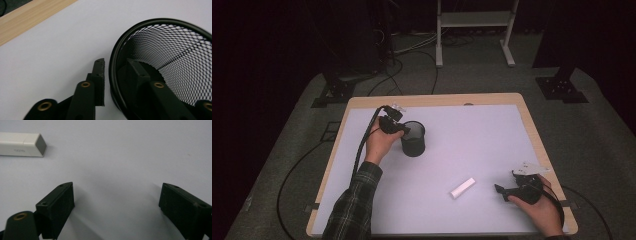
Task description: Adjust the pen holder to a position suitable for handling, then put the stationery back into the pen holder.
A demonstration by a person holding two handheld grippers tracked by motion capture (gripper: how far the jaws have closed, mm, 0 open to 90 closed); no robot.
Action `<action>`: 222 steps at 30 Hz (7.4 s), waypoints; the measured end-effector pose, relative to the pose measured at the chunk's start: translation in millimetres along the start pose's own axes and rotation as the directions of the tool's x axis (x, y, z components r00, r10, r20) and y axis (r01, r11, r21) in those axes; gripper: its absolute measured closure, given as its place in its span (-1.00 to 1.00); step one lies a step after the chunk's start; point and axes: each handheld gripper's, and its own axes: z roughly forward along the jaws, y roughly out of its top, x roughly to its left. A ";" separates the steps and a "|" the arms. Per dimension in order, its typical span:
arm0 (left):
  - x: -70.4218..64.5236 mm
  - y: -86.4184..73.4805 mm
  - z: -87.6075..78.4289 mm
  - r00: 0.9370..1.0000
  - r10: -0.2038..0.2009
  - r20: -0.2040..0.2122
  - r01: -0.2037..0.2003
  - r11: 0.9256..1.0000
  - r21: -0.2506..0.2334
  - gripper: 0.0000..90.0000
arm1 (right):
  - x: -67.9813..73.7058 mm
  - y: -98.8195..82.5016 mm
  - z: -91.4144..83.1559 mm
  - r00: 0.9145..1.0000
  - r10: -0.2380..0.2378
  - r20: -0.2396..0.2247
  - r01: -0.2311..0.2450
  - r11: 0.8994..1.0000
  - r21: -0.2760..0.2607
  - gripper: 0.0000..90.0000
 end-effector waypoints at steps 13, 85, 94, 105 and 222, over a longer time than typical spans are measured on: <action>-4.0 2.6 -4.1 1.000 -0.019 0.016 0.019 1.000 -0.005 0.80 | 0.0 -0.1 0.0 1.000 -0.001 0.000 0.001 1.000 -0.001 -0.74; -80.0 -57.7 -52.7 0.975 0.010 0.222 -0.021 0.999 0.046 0.83 | -0.1 0.1 0.1 1.000 0.000 0.000 0.000 1.000 0.000 -0.74; -77.3 -62.7 -55.5 0.976 0.005 0.218 -0.009 1.000 0.018 0.57 | -0.2 0.0 0.0 1.000 -0.001 0.000 0.001 1.000 0.000 -0.74; -76.0 -68.3 -73.9 0.974 -0.002 0.226 0.016 0.998 -0.057 -0.40 | -0.3 0.2 0.1 1.000 0.002 -0.001 -0.002 1.000 0.001 -0.74; -50.3 -218.9 -75.1 0.997 -0.076 -0.023 0.073 0.991 -0.114 -0.97 | 43.1 42.4 -1.9 0.926 -0.263 -0.269 0.242 0.964 -0.112 -0.43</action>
